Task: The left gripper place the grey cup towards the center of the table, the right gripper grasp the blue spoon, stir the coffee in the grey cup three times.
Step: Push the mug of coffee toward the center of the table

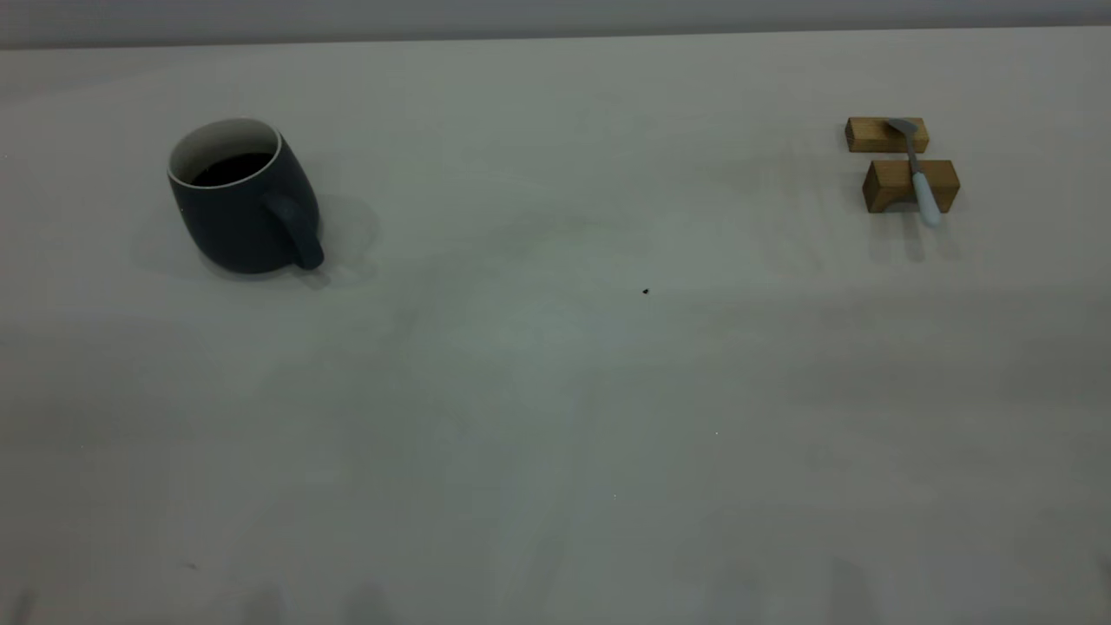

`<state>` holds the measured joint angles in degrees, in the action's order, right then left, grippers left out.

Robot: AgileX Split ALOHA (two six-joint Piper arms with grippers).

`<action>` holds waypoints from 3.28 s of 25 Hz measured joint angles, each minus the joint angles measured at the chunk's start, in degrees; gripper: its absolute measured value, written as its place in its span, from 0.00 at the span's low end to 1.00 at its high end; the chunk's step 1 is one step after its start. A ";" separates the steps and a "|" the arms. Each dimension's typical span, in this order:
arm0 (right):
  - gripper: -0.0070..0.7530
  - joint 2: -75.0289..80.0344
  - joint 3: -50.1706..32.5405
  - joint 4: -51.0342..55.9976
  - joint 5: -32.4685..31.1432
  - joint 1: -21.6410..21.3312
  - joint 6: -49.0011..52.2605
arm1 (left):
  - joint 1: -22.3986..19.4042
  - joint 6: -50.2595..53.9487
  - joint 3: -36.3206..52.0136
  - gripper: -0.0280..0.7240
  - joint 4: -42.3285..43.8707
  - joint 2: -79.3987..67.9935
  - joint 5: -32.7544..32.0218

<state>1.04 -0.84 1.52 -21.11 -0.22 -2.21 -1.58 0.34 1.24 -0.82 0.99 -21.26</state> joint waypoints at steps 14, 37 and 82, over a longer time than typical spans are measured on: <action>0.77 0.00 0.00 0.00 0.00 0.00 0.00 | 0.00 0.00 0.00 0.82 0.00 0.00 0.00; 0.77 0.00 0.00 0.00 0.00 0.00 0.00 | 0.00 0.00 0.00 0.82 0.00 0.00 0.00; 0.77 0.00 0.00 0.00 0.00 0.00 0.00 | 0.04 -43.83 -56.87 0.82 -9.34 -79.50 -19.18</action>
<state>1.04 -0.84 1.52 -21.11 -0.22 -2.21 -1.54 -43.50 -55.63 -10.15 -78.52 -40.44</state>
